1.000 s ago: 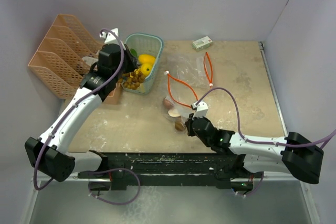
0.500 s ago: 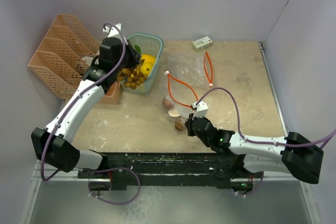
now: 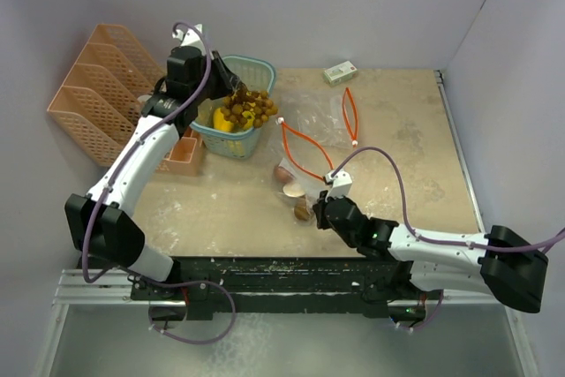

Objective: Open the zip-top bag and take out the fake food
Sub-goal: Place the fake fruit in the bin.

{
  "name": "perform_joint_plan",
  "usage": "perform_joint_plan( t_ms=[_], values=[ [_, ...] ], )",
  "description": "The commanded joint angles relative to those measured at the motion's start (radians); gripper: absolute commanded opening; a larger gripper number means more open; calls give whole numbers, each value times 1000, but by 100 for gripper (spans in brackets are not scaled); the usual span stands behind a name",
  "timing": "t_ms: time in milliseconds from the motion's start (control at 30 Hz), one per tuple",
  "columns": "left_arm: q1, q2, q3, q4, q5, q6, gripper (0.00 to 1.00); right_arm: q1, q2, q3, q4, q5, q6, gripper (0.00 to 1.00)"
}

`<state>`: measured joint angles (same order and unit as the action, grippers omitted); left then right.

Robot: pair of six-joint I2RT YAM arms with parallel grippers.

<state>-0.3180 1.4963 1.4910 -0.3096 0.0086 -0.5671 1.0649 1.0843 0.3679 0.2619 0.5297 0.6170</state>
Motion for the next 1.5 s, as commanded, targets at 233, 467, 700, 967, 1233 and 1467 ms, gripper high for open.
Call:
perform_joint_plan(
  t_ms=[233, 467, 700, 967, 1233, 1467],
  values=[
    [17, -139, -145, 106, 14, -53, 57, -5, -34, 10, -16, 1, 0, 0],
    [17, -234, -194, 85, -9, -77, 67, -5, -7, 15, 1, -3, -3, 0],
    [17, -259, -237, 124, 97, -132, 69, -5, 0, 35, -2, -10, -8, 0],
    [17, -192, -230, 248, 228, -88, 70, -5, -51, 36, -23, -26, 3, 0],
    [53, 73, -190, 226, 218, -110, 71, -5, -105, 32, -78, -8, 17, 0],
    [141, 183, -203, 301, 353, -183, 69, -4, -200, -10, -118, 3, 38, 0]
  ],
)
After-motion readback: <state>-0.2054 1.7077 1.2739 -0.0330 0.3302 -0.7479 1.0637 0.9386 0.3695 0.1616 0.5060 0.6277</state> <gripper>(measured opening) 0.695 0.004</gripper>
